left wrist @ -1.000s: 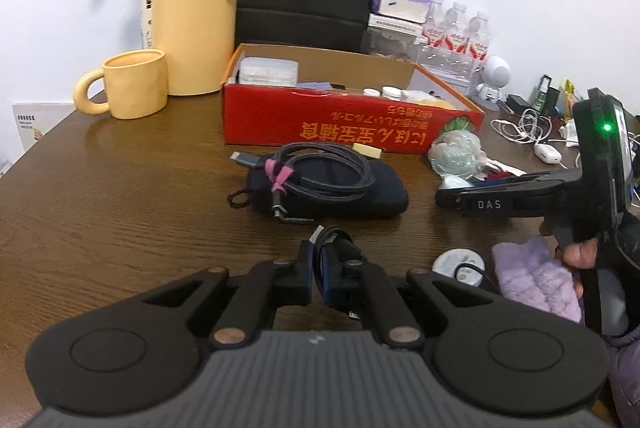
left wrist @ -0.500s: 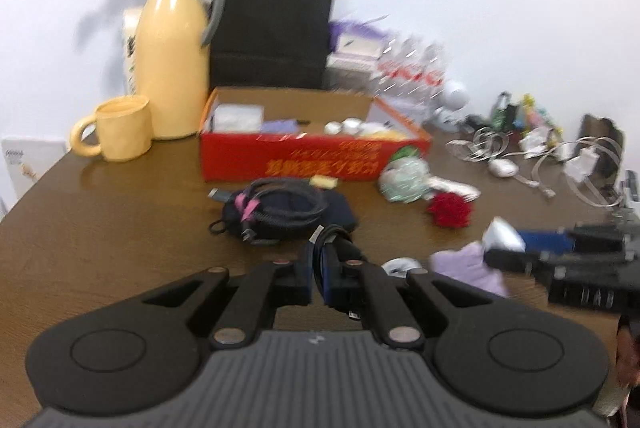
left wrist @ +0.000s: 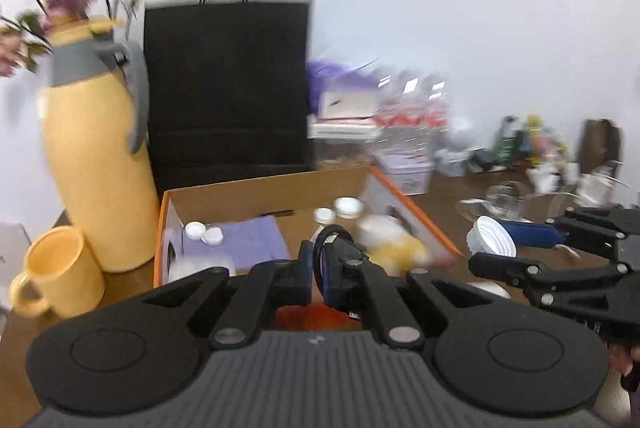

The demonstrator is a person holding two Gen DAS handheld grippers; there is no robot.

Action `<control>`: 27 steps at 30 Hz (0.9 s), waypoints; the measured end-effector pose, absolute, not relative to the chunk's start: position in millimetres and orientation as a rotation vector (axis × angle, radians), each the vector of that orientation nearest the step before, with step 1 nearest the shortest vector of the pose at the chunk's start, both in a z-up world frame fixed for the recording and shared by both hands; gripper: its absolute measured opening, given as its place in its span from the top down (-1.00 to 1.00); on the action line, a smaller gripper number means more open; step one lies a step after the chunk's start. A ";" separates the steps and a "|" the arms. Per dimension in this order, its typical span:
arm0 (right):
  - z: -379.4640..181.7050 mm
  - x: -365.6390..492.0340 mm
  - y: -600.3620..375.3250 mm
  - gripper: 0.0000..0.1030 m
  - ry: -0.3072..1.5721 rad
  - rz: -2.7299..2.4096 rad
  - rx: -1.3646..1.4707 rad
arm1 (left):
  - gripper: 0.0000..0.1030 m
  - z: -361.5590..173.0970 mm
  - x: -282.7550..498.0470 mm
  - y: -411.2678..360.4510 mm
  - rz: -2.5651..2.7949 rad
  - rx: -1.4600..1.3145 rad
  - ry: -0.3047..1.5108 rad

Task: Organize objects
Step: 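Carry the lid and cable into the cardboard box and open both grippers, then withdraw both grippers from the box back over the table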

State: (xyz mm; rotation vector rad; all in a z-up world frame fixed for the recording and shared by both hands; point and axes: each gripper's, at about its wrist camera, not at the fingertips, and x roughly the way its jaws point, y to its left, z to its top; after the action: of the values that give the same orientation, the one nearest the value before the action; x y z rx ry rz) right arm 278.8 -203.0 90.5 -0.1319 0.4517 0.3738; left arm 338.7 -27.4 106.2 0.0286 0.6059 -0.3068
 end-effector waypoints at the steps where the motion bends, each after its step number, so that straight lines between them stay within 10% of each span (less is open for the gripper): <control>1: 91.3 309.6 -199.5 0.24 0.485 0.377 -0.139 | 0.90 105.4 368.0 -30.9 -0.298 0.010 0.646; 7: 57.6 456.0 -168.1 0.24 0.664 0.326 -0.237 | 0.89 66.3 506.0 -53.9 -0.219 -0.151 0.821; 12: 9.4 513.8 -156.6 -0.06 0.742 0.254 -0.340 | 0.36 12.8 572.3 -68.3 -0.135 -0.098 0.910; 21: 44.1 503.7 -207.7 -0.14 0.722 0.232 -0.099 | 0.03 60.0 527.7 -51.6 -0.089 -0.025 0.797; 27: 86.9 428.9 -222.2 -0.24 0.603 0.257 -0.061 | -0.68 111.6 415.6 -40.0 -0.143 0.030 0.594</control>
State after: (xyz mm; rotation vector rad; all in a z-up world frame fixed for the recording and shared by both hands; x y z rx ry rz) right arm 428.9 -222.2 86.9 -0.0607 0.6029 0.2571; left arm 415.6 -40.0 111.6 0.0299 0.5935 -0.1435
